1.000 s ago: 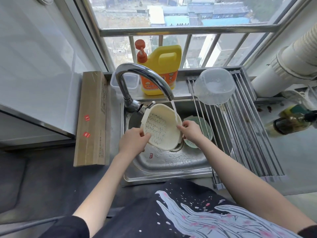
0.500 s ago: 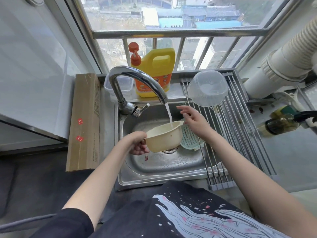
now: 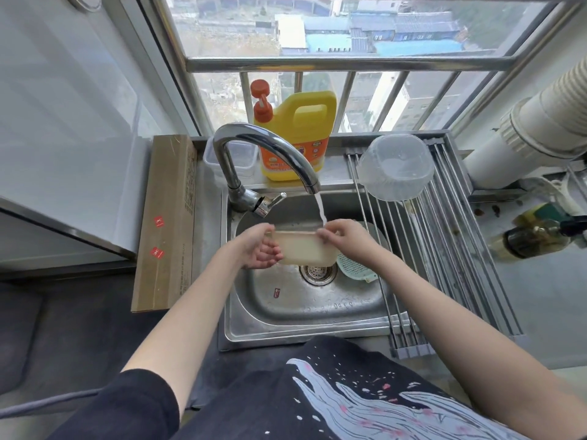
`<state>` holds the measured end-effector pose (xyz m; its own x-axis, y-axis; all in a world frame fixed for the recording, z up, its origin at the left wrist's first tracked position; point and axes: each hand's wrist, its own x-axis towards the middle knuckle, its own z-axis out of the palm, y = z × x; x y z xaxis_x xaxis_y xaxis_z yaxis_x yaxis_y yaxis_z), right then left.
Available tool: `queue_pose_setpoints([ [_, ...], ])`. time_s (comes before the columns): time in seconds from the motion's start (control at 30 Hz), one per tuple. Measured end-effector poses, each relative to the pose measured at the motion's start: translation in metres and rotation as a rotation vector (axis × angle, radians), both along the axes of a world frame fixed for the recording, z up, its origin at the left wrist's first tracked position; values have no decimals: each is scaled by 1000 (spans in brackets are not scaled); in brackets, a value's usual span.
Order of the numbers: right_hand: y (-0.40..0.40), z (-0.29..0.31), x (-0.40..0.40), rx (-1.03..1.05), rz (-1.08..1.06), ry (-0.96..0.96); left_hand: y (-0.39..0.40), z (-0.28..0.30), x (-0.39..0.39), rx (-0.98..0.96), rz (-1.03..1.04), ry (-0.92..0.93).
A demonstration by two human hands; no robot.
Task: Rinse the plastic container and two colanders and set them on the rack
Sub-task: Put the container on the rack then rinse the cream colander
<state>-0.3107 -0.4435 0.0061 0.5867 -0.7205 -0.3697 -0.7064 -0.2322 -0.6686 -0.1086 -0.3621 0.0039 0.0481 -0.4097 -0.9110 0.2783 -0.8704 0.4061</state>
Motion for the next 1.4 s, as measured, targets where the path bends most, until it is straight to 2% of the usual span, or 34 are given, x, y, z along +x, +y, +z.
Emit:
queue_pose_setpoints([
  [0.1, 2, -13, -9, 124, -439, -124, -4, 5, 7, -111, 61, 48],
  [0.2, 11, -17, -12, 414, -651, -287, 2, 7, 1, -134, 30, 9],
  [0.33, 24, -18, -6, 648, -833, -457, 17, 0, -20, -121, -17, -85],
  [0.5, 27, -14, -8, 722, -958, -566, 27, -10, -31, -113, -18, -168],
  [0.67, 20, -10, -23, 709, -1001, -557, 18, -23, -14, -81, 99, -280],
  [0.73, 18, -10, -27, 730, -1001, -563, 15, -31, -8, -72, 139, -269],
  [1.0, 22, -15, -33, 783, -986, -513, 13, -51, -15, -5, 166, 76],
  [1.17, 20, -20, -37, 853, -929, -540, 10, -50, -19, -122, 100, 168],
  [1.4, 15, -34, -42, 966, -916, -612, 10, -42, -4, -247, 174, 332],
])
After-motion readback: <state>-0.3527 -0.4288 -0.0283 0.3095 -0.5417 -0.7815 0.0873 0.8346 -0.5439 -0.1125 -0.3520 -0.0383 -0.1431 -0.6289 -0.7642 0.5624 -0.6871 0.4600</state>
